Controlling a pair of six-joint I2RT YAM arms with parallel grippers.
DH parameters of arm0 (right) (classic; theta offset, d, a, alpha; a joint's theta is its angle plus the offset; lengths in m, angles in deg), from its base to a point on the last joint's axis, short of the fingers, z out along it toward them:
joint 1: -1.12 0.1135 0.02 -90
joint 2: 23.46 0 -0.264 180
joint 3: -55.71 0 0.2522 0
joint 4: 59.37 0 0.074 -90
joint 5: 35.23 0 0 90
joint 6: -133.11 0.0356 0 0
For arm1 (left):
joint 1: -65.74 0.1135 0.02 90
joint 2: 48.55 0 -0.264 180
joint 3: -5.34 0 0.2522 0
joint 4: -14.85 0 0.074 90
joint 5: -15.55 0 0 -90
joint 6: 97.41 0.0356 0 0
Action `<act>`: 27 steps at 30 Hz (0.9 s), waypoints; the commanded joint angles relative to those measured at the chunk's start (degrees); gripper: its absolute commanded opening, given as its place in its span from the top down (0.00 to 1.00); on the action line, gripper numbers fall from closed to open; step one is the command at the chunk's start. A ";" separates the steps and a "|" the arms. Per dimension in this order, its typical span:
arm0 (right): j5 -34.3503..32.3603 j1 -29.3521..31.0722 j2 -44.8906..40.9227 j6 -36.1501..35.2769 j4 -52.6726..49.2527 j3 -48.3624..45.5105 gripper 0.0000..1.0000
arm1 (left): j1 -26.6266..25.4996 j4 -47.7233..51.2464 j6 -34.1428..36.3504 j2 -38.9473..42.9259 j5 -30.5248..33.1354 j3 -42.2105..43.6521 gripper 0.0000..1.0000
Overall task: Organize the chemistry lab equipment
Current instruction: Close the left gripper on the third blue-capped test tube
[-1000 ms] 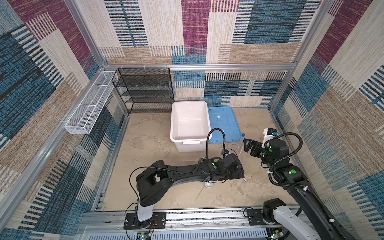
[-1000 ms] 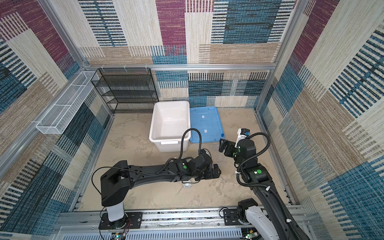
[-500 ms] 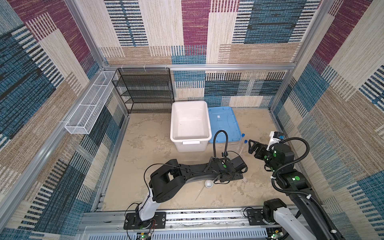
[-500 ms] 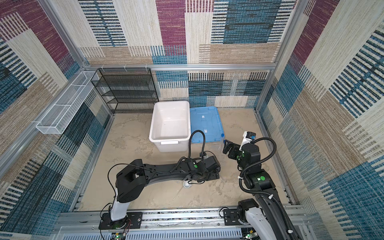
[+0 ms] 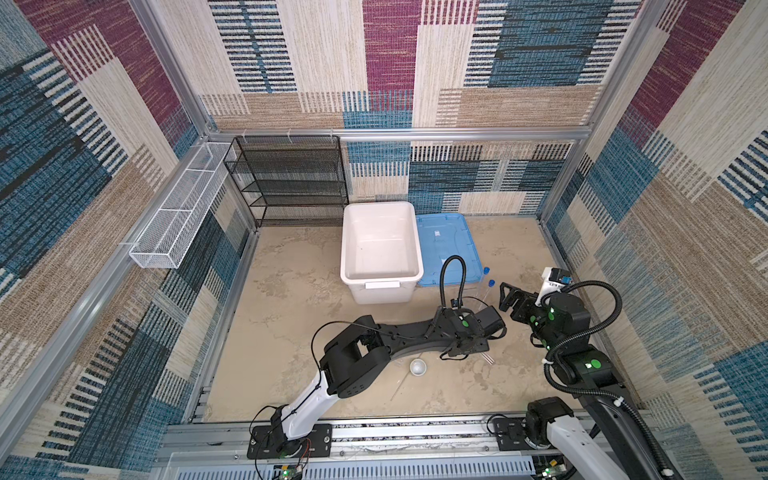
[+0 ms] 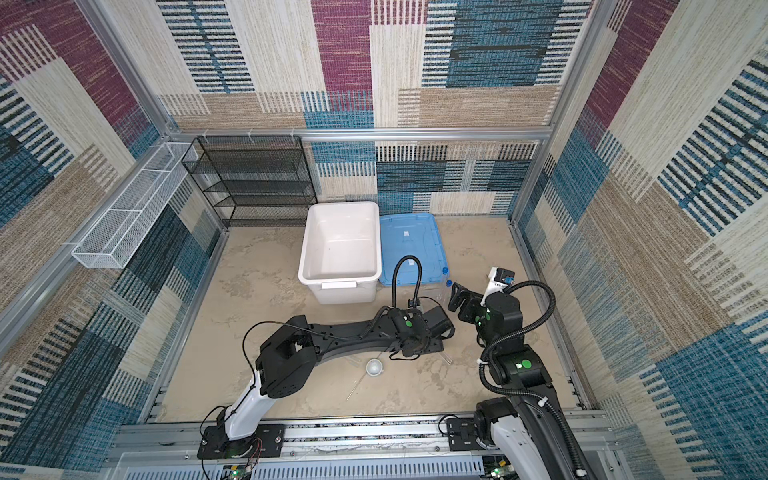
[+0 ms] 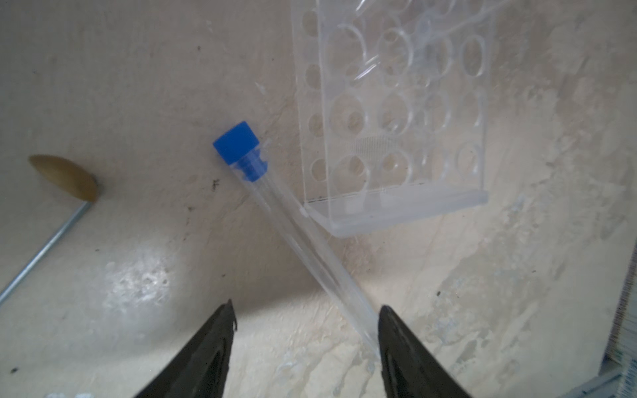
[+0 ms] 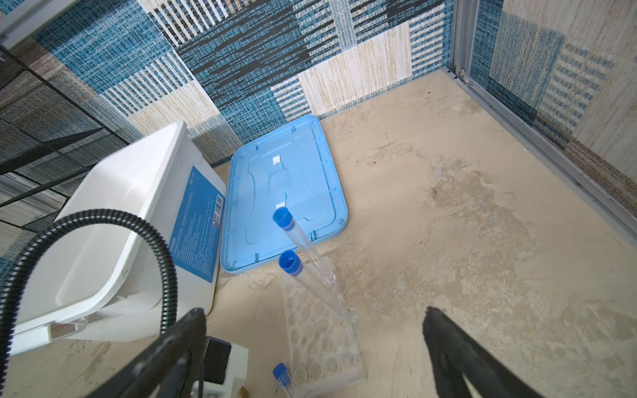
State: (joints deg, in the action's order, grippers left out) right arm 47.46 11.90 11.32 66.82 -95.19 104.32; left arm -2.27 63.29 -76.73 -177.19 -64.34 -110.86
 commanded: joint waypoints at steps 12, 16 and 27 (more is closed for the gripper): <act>-1.46 -0.15 -1.35 -1.25 2.73 -1.14 0.01 | 0.05 5.21 6.04 -4.75 5.88 -6.00 0.40; -1.64 -0.24 -2.04 -1.28 2.81 -1.39 0.01 | 0.07 5.67 6.46 -5.76 5.14 -6.77 0.47; -1.40 -0.24 -2.32 -1.34 2.89 -1.65 0.01 | 0.27 5.90 7.15 -3.00 3.68 -3.25 0.63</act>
State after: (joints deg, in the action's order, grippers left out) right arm 46.70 11.62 9.18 65.96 -94.43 102.79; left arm -2.14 67.68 -70.24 -181.47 -60.08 -115.49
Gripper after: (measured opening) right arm 0.993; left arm 0.392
